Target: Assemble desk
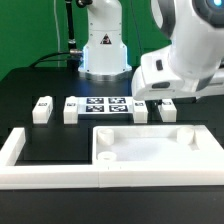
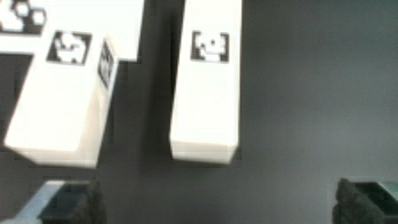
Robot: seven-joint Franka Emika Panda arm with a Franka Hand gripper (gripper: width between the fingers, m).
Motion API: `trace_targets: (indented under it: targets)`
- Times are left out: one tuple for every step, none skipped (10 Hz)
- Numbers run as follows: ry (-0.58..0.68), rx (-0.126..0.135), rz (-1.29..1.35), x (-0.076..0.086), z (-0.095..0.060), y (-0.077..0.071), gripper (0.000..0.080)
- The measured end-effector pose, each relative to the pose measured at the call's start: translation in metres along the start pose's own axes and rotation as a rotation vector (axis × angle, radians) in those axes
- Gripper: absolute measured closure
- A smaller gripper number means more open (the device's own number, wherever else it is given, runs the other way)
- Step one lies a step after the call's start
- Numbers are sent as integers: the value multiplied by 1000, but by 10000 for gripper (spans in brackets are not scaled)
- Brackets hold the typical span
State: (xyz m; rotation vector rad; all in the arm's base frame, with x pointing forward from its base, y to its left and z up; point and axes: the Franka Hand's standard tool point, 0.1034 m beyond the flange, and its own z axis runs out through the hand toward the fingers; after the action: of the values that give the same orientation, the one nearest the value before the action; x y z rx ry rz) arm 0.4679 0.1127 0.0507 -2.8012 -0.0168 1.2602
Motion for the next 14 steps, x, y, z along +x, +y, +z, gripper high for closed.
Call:
trace_targets:
  targets:
    - [-72,-1,11,1,7,3,151]
    - [-133,-5,9,4,13,6,151]
    - [-106,-2,7,10,9,4,151]
    - [-102,-2,5,9,8,3,151]
    - [-104,-3,5,9,9,3,151]
    - [-107,-4,4,10,10,3,151]
    - [-125,-6,4,9,20,1,151]
    - [-126,-8,2,11,30,0,151]
    - [-110,-9,2,15,41,-1,151]
    - [-108,-10,-1,15,49,-1,151]
    - [-108,-10,-1,15,48,-1,151]
    - [-109,-11,-1,15,49,-1,151]
    - [-109,-11,-1,15,49,-1,275]
    - [-109,-11,-1,15,49,-1,412]
